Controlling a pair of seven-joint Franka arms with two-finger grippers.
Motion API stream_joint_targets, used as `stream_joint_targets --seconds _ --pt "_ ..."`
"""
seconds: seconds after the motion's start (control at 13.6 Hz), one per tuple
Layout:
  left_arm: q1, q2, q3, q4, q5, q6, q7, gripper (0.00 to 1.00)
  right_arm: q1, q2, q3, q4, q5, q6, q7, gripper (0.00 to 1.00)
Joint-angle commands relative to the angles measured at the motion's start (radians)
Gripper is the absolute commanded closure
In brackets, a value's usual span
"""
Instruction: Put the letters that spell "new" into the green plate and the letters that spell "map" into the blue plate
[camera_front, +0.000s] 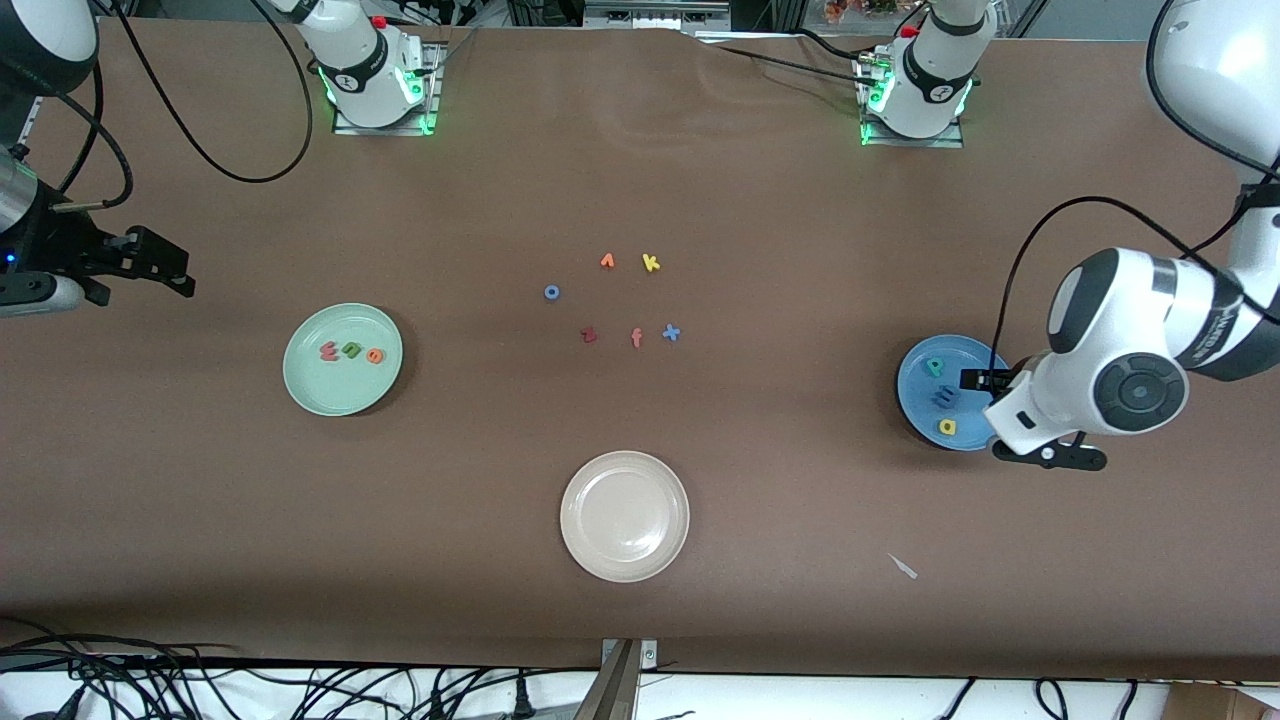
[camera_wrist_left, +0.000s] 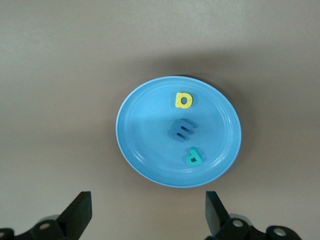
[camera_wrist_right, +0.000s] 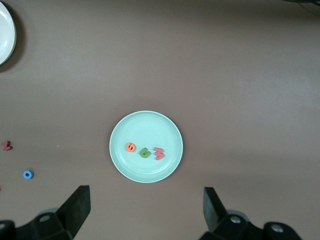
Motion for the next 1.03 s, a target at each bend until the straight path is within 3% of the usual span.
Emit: stream_joint_targets --seconds 0.0,0.44,0.74,0.96 --pt "-0.100 -0.117 0.186 -0.017 -0.180 -0.020 0.036 0.00 -0.006 0.007 0.004 0.020 -0.010 -0.002 0.004 0.00" --pt "-0.111 -0.393 0.306 -0.083 -0.412 -0.025 0.080 0.00 -0.008 0.001 -0.019 0.018 -0.003 -0.019 0.002 0.00" --pt "-0.121 -0.503 0.312 -0.077 -0.430 -0.086 0.080 0.00 -0.008 -0.001 -0.020 0.018 -0.003 -0.019 -0.002 0.00" --pt "-0.121 -0.513 0.314 -0.068 -0.420 -0.131 0.089 0.00 -0.008 -0.001 -0.028 0.018 -0.003 -0.019 -0.005 0.00"
